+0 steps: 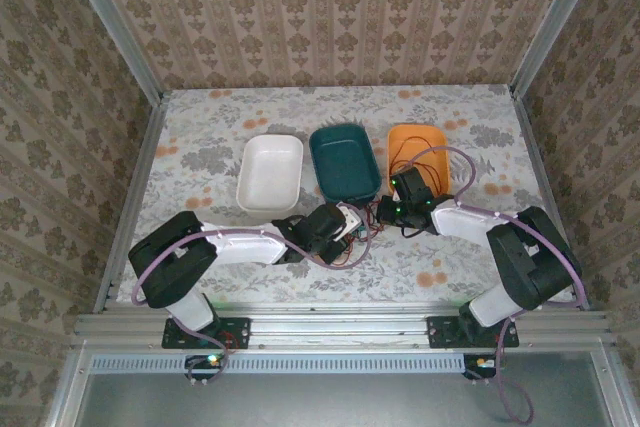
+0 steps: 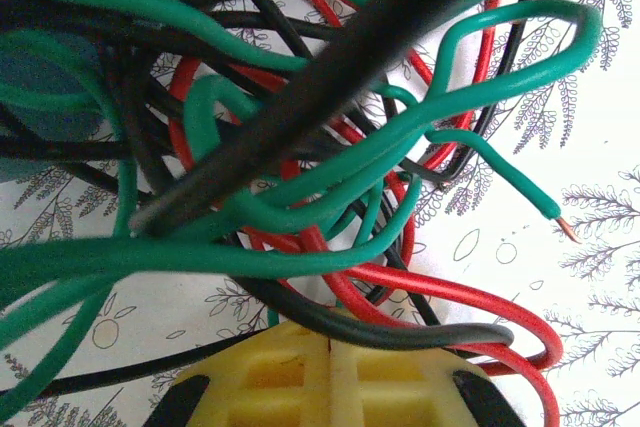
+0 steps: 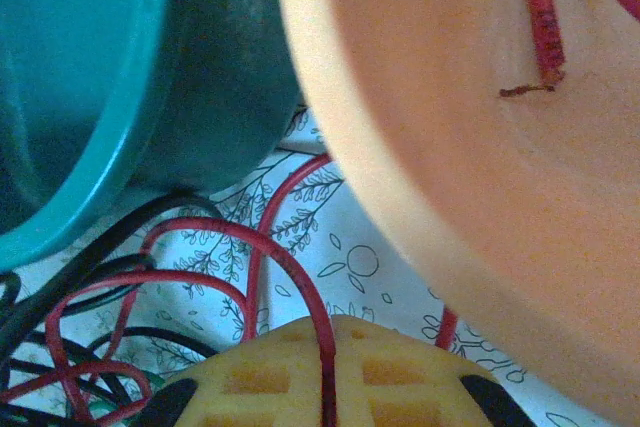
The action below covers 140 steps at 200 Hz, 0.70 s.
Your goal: Untangle the cables
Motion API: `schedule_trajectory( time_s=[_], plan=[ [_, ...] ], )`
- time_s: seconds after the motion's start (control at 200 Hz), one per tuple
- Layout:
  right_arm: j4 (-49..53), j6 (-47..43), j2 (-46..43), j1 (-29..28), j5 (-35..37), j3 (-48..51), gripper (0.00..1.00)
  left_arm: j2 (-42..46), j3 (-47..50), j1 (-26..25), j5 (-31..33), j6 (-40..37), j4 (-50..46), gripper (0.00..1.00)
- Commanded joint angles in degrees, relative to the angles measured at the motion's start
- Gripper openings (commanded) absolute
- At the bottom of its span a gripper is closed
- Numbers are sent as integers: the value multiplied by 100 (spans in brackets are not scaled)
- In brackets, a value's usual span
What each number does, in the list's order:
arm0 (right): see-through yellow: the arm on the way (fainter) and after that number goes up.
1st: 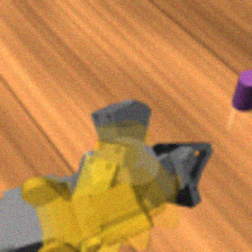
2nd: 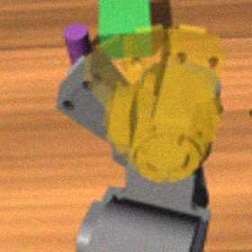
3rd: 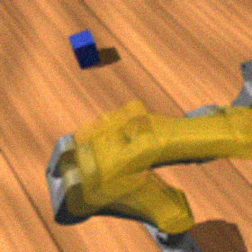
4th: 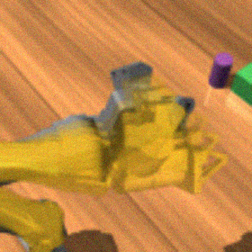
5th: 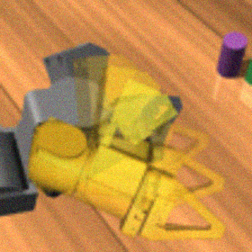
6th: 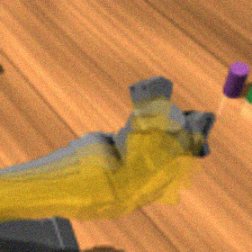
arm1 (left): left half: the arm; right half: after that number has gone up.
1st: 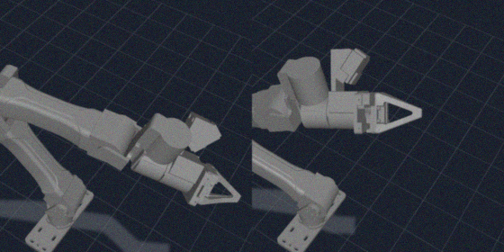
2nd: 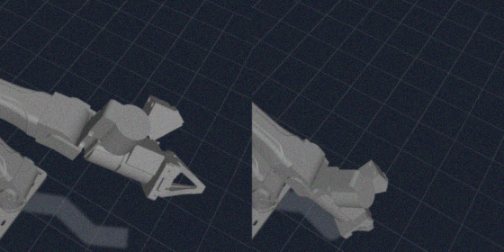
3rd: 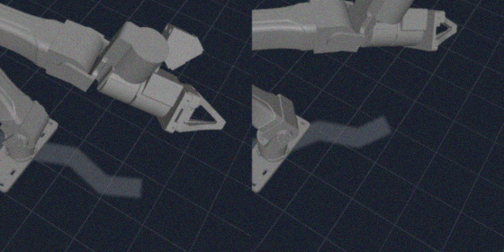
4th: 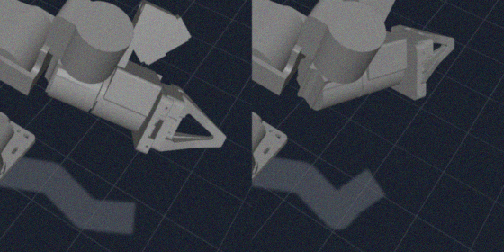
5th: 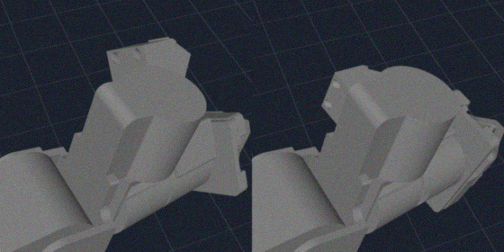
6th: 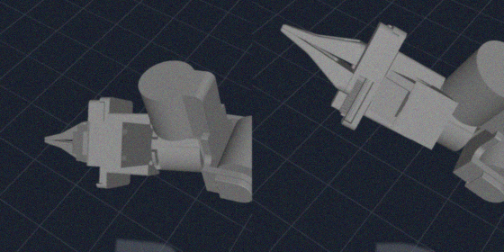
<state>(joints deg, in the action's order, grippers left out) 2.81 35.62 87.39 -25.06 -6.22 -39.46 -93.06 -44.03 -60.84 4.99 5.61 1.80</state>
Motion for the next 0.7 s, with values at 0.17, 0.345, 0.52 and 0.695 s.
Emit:
schedule_trajectory(
  time_s=[0.17, 0.345, 0.52, 0.695],
  plan=[
    [-49, 97, -1082, -104, 417, 116, 0, -156, -167, -78, 54, -45, -268, 0],
    [403, 110, -2304, -105, 1163, 133, 0, -156, -176, -90, 33, -101, -273, 0],
    [749, -163, -3465, -78, 2115, -40, 0, -151, -167, -95, 35, -113, -269, 0],
    [851, -298, -3971, -25, 2245, -265, 0, -160, -128, -101, 35, -86, -203, 0]
  ],
)
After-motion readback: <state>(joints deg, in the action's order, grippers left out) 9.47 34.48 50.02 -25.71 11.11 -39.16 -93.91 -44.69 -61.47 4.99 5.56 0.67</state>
